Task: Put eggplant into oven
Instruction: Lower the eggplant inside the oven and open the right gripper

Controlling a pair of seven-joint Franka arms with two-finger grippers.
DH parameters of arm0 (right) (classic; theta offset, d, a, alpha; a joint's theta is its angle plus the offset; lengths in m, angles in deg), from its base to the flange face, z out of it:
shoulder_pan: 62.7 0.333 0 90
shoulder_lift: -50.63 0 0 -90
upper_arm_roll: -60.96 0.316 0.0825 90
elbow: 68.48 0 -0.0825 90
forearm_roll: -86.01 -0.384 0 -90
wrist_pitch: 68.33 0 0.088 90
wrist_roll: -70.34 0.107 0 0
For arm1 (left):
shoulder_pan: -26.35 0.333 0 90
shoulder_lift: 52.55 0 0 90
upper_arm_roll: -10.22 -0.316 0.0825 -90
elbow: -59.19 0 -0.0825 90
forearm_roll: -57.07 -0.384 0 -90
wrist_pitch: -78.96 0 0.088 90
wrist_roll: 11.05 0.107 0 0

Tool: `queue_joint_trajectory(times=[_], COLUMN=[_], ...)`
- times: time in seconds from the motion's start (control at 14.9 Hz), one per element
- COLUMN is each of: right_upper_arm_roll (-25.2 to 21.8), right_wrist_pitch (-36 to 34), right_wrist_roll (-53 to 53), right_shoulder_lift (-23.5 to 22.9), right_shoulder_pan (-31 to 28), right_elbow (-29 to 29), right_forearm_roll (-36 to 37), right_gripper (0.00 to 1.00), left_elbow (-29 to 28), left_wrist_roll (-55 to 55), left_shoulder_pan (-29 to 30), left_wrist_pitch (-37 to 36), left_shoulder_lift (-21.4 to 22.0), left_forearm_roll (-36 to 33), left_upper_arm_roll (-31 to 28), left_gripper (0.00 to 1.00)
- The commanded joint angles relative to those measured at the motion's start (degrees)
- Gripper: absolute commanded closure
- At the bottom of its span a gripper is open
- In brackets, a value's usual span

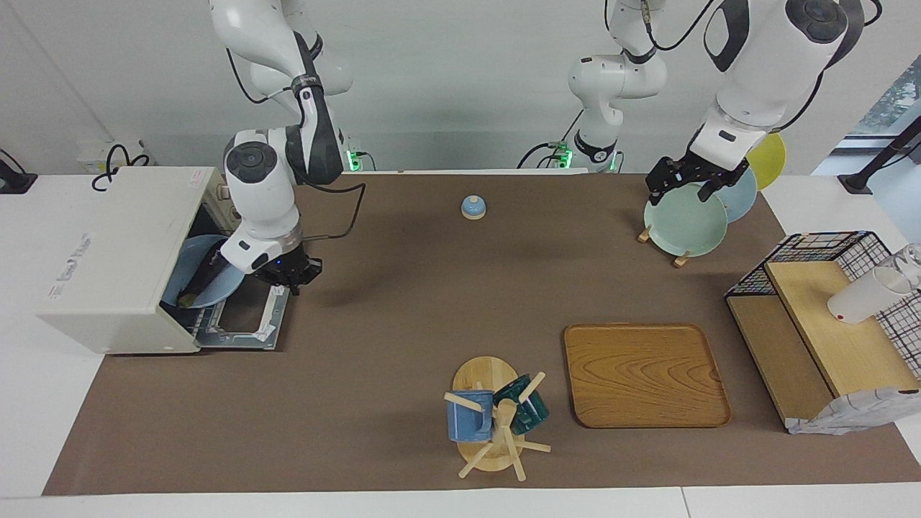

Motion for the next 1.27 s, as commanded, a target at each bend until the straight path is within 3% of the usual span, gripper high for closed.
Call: queue_joint_trajectory(times=[0.0, 0.6, 1.21], right_upper_arm_roll=[0.2, 0.1, -0.1], right_wrist_pitch=[3.0, 3.1, 3.4], right_wrist_roll=[2.9, 2.1, 4.1], right_shoulder_lift=[-3.1, -3.2, -2.9], right_shoulder_pan=[2.2, 0.3, -2.4], right_elbow=[0.0, -4.1, -5.2], right_forearm_roll=[-0.8, 7.4, 8.4], right_gripper=[1.0, 1.0, 1.0], left_elbow=[0.1, 0.1, 0.1], left_wrist_roll=[0.5, 0.5, 0.5], left_shoulder_pan=[-0.1, -0.1, -0.1], left_wrist_pitch=[-1.0, -1.0, -1.0], left_shoulder_lift=[0.6, 0.6, 0.6], left_forearm_roll=[0.5, 0.4, 0.4], left_upper_arm_roll=[-0.5, -0.5, -0.5], left_gripper=[0.0, 0.0, 0.0])
